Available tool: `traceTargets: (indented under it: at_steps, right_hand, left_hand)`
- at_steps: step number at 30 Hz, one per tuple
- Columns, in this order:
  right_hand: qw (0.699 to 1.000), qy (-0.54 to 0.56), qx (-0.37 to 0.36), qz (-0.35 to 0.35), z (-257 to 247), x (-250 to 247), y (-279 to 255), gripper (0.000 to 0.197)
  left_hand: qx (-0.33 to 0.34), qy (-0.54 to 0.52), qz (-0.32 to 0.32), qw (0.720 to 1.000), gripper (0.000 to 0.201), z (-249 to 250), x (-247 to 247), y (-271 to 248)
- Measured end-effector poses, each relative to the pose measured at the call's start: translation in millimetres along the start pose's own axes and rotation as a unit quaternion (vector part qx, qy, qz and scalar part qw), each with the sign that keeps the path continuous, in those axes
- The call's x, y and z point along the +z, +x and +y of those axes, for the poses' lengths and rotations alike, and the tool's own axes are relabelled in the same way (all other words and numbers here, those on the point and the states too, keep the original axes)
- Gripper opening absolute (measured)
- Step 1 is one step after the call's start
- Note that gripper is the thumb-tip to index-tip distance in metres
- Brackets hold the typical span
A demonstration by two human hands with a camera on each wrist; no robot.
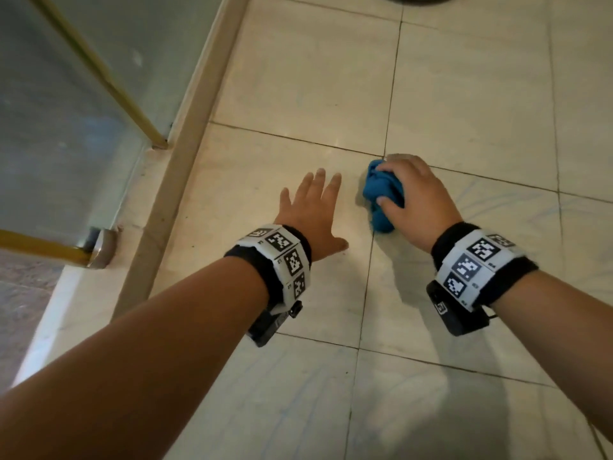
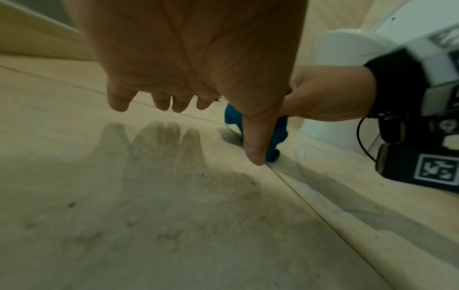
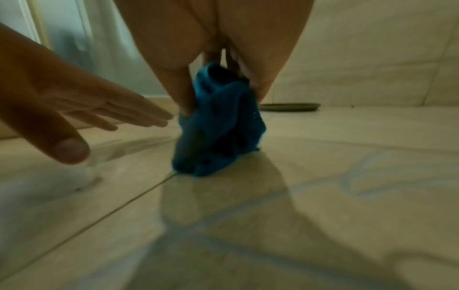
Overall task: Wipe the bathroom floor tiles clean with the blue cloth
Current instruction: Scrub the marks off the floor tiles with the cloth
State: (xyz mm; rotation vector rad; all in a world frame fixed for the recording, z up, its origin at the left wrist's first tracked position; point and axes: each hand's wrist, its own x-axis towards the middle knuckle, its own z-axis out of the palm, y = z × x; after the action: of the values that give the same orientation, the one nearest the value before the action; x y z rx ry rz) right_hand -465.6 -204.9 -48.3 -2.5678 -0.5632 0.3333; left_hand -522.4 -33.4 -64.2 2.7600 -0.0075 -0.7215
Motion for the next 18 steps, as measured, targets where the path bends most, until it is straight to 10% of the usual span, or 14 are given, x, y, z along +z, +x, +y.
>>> traceTargets:
  at_steps: [4,13,18]
  right_hand:
    - [0.981,-0.110,0.005,-0.161,-6,26,-13,0.059]
    - [0.994,-0.079,0.069,-0.039,-10,33,2,0.037]
    - [0.979,-0.165,0.028,-0.112,-11,34,0,0.038]
  left_hand:
    - [-0.012,0.040,-0.061,0.997,0.126,5,13,4]
    - [-0.028,0.073,-0.075,0.994,0.134,8,15,7]
    - [-0.044,0.077,-0.110,0.990,0.137,16,6,12]
